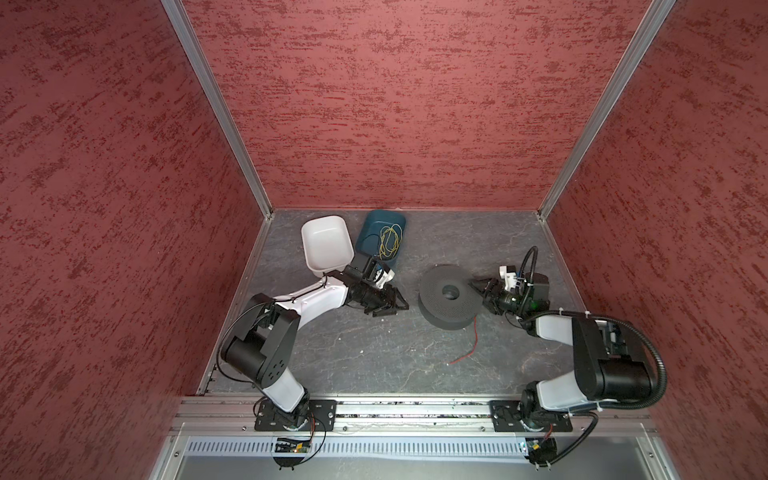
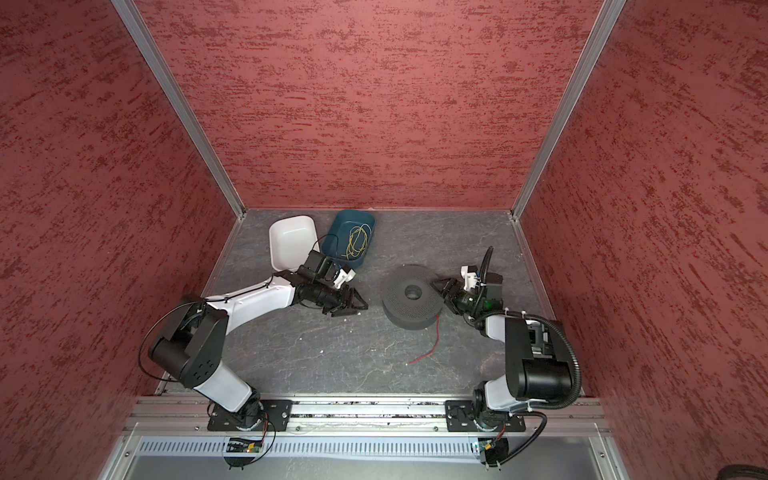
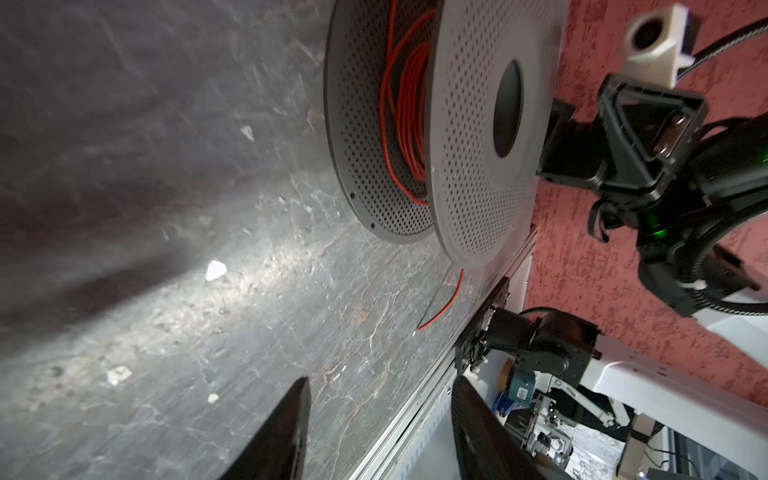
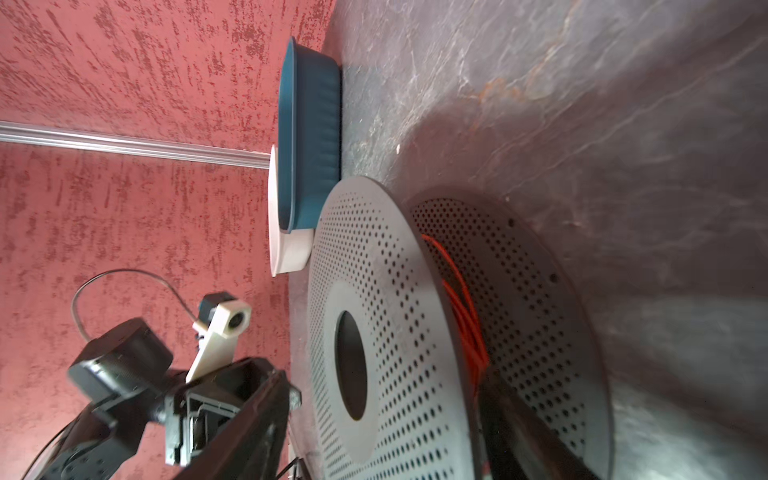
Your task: Wrap the cables
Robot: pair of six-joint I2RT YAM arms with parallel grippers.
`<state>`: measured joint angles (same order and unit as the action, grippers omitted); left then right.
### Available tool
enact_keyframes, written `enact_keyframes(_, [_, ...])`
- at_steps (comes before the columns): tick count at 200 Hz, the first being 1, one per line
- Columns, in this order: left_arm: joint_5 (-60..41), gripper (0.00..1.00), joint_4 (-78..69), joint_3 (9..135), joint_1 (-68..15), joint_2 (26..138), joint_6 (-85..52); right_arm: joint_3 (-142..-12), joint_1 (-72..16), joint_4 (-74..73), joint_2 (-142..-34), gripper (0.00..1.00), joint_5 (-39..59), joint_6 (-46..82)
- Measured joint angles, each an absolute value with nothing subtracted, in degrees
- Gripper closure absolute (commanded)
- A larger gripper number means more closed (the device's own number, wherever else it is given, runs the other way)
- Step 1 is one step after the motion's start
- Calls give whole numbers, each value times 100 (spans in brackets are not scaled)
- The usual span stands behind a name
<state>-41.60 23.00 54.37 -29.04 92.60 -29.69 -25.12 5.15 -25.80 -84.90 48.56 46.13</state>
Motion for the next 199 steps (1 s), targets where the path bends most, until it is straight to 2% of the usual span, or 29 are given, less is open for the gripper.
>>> enact_keyframes(65, [-3920, 44, 2311, 5286, -3089, 9181, -2967, -2418, 517, -1931, -8176, 24, 4436, 4305])
enact_keyframes(112, [-3905, 44, 2373, 5645, -3068, 9323, -2845, -2394, 517, -908, -7175, 24, 3393, 3913])
enact_keyframes(146, [-3916, 44, 2475, 5942, -2934, 9378, -2722, -2427, 519, -217, -6954, 25, 2659, 3658])
enact_keyframes(199, [-3903, 43, 2602, 6066, -2541, 9327, -2593, -2222, 521, -91, -6840, 25, 2550, 3605])
